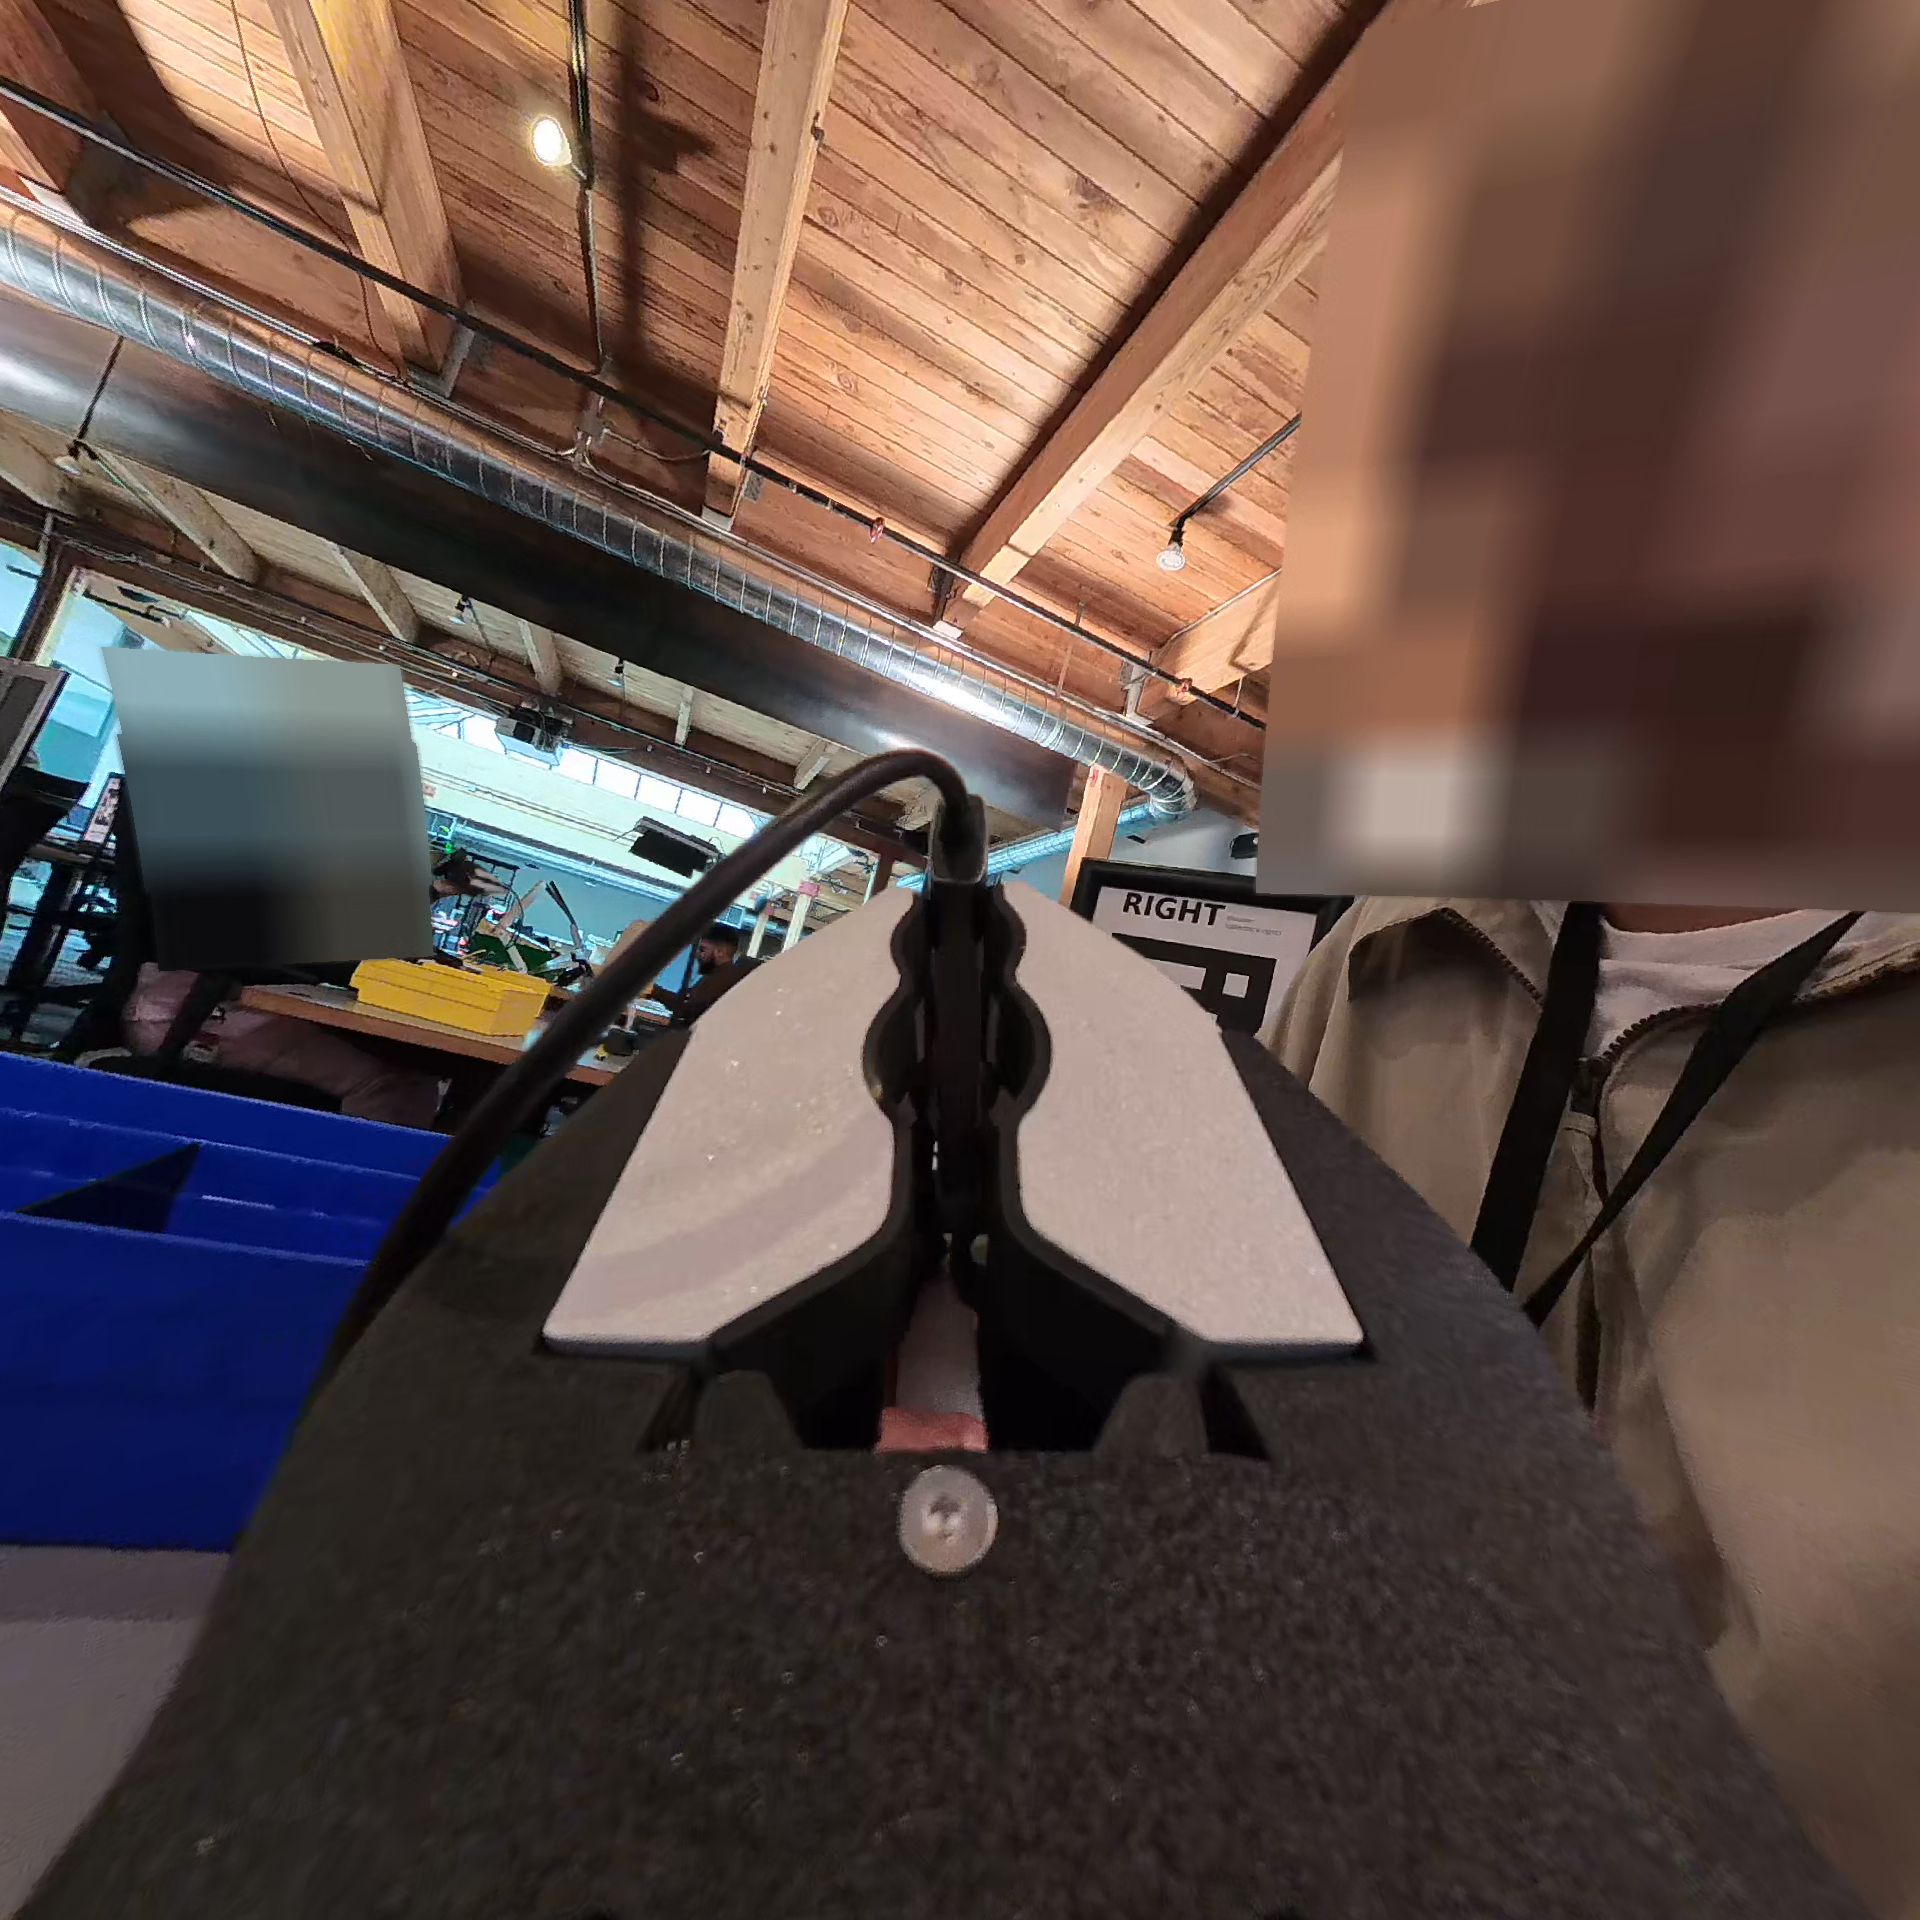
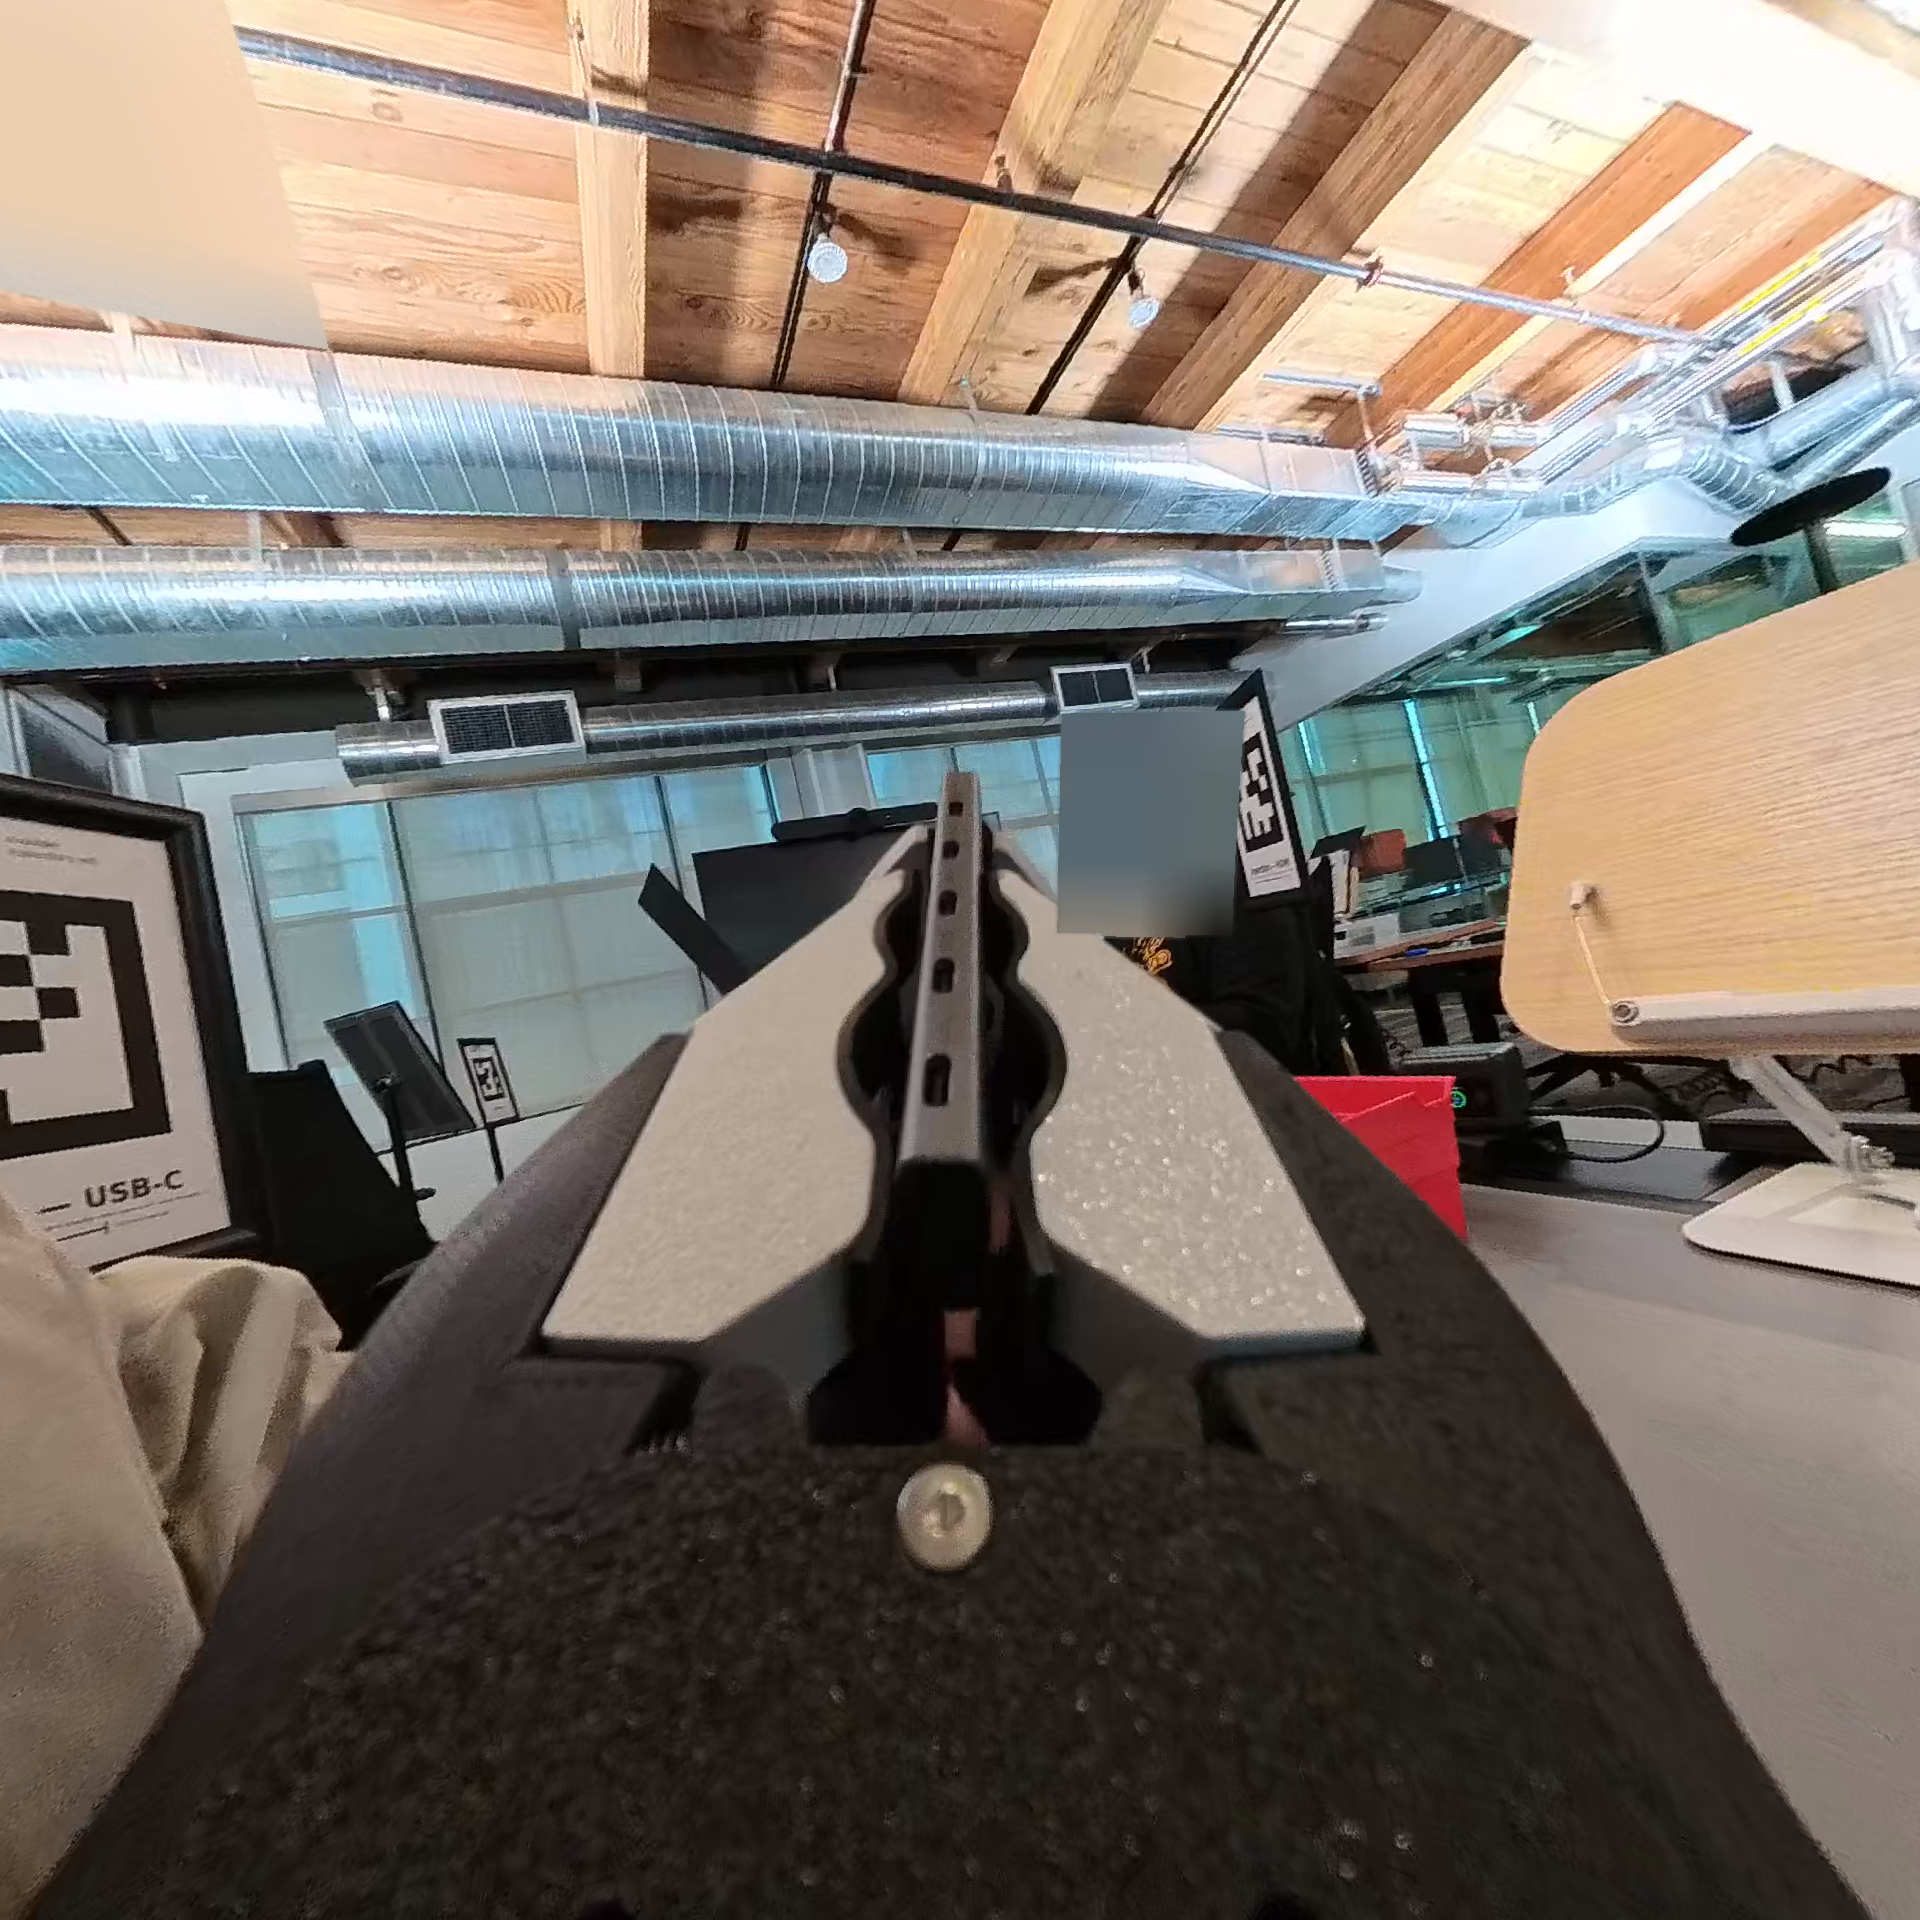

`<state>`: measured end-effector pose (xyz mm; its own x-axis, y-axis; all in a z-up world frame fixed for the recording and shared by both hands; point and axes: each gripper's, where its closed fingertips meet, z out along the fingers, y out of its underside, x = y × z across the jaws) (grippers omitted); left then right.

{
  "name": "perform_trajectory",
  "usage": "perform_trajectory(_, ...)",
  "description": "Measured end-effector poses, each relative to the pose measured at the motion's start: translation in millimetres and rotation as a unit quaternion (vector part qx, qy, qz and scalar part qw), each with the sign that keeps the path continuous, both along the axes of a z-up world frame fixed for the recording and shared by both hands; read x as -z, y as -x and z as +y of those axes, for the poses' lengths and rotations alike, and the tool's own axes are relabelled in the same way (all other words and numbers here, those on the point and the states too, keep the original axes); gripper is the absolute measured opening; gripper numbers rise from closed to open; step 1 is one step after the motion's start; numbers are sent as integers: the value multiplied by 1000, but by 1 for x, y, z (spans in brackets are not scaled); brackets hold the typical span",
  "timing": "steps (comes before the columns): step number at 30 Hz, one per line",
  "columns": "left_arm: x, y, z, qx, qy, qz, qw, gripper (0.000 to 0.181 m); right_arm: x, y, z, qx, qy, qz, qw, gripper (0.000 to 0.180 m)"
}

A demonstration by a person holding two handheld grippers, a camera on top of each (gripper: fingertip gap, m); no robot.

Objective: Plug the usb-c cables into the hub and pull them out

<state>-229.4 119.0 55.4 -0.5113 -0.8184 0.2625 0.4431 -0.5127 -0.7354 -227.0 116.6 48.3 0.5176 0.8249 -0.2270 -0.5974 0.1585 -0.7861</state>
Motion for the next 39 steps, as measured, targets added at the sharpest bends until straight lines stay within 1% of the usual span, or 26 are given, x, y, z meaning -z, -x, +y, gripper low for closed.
perform_trajectory(1,0,-1,-1,1,2,-1,1000,10,0,-2,1,5,-1,0,1000,8)
perform_trajectory(8,0,-1,-2,23,18,-14,999,10,0,-2,0,43,-28,-45,998,9)
perform_trajectory(12,4,-2,4,12,38,15,999,12,2,-4,3,76,-56,-101,990,9)
perform_trajectory(13,7,-1,9,-6,46,28,999,26,2,-5,4,88,-72,-127,985,9)
perform_trajectory(14,12,1,15,-37,53,46,997,48,1,-8,6,108,-94,-154,978,9)
perform_trajectory(15,19,4,20,-71,53,74,993,57,-1,-13,10,135,-115,-188,966,9)
perform_trajectory(17,36,13,15,-120,22,143,982,54,-3,-20,27,183,-161,-265,933,9)
perform_trajectory(19,42,24,-5,-157,-24,199,967,53,0,-23,56,213,-197,-336,896,9)
perform_trajectory(21,40,35,-29,-196,-61,251,946,59,14,-20,95,230,-222,-402,858,9)
perform_trajectory(22,39,41,-39,-220,-73,277,932,62,24,-16,116,228,-223,-427,846,9)
perform_trajectory(23,42,47,-46,-251,-79,309,914,60,34,-9,135,223,-221,-445,839,9)
perform_trajectory(25,60,61,-57,-301,-86,377,872,63,57,9,167,211,-221,-474,826,9)
perform_trajectory(27,91,75,-62,-341,-47,429,835,56,85,30,192,207,-242,-505,802,9)
perform_trajectory(28,108,82,-60,-361,-26,449,817,56,97,37,203,212,-248,-511,795,9)
perform_trajectory(29,124,89,-55,-386,-6,462,798,53,108,44,211,213,-253,-510,794,9)
perform_trajectory(31,147,107,-41,-434,37,469,768,51,129,53,221,220,-270,-514,784,9)
perform_trajectory(32,155,115,-34,-450,53,464,761,49,139,55,221,220,-279,-517,778,9)
perform_trajectory(33,162,124,-28,-469,66,453,756,44,152,59,219,203,-288,-537,766,9)
perform_trajectory(34,170,134,-20,-488,79,442,749,41,153,61,214,201,-289,-541,764,9)
perform_trajectory(35,178,144,-15,-494,96,448,739,43,146,62,207,202,-289,-523,776,9)
perform_trajectory(36,183,151,-13,-482,118,467,732,43,141,65,198,188,-284,-506,792,9)
perform_trajectory(37,184,155,-12,-471,132,474,732,42,140,67,192,177,-282,-498,800,9)
perform_trajectory(38,184,160,-8,-475,140,466,733,41,140,69,190,179,-291,-501,795,9)
perform_trajectory(39,185,165,-4,-484,151,457,731,41,142,71,189,185,-305,-509,784,9)
